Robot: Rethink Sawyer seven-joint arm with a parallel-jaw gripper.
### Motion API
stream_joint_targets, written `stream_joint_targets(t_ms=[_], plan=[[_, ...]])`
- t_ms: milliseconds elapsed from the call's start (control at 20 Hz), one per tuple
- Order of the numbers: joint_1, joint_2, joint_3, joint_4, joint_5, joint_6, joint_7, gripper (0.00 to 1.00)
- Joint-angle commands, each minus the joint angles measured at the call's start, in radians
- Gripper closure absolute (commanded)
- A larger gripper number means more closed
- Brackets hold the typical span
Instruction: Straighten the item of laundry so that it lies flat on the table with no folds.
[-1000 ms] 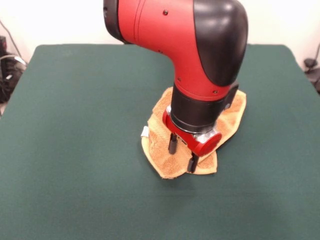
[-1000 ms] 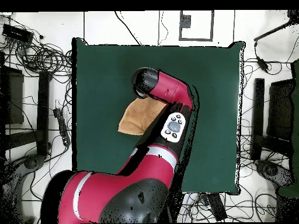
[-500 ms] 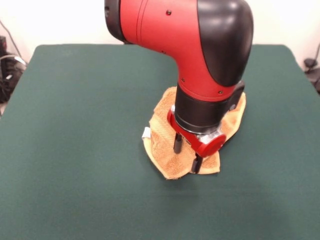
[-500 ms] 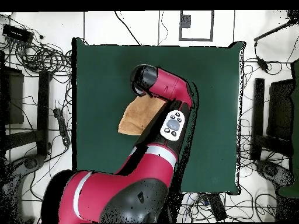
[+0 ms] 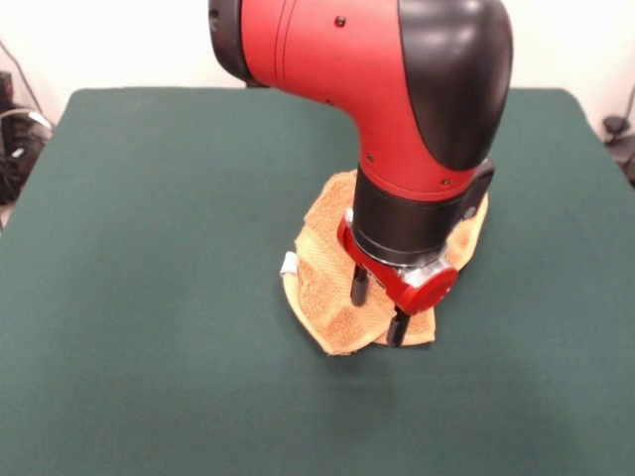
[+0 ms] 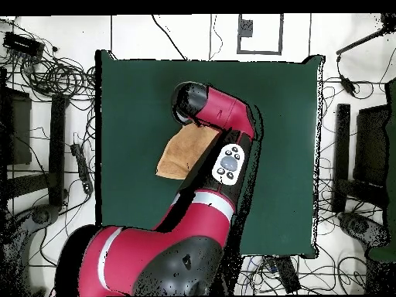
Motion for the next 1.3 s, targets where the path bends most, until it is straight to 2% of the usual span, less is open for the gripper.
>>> stream_joint_targets(t_ms=[50, 700, 1300], plan=[[0.002, 0.023, 0.119, 0.036, 0.030, -0.070, 0.208, 0.00], [-0.017, 0.061, 0.142, 0.032, 0.043, -0.095, 0.210, 0.00], [-0.025, 0.062, 0.159, 0.041, 0.050, -0.124, 0.197, 0.00]])
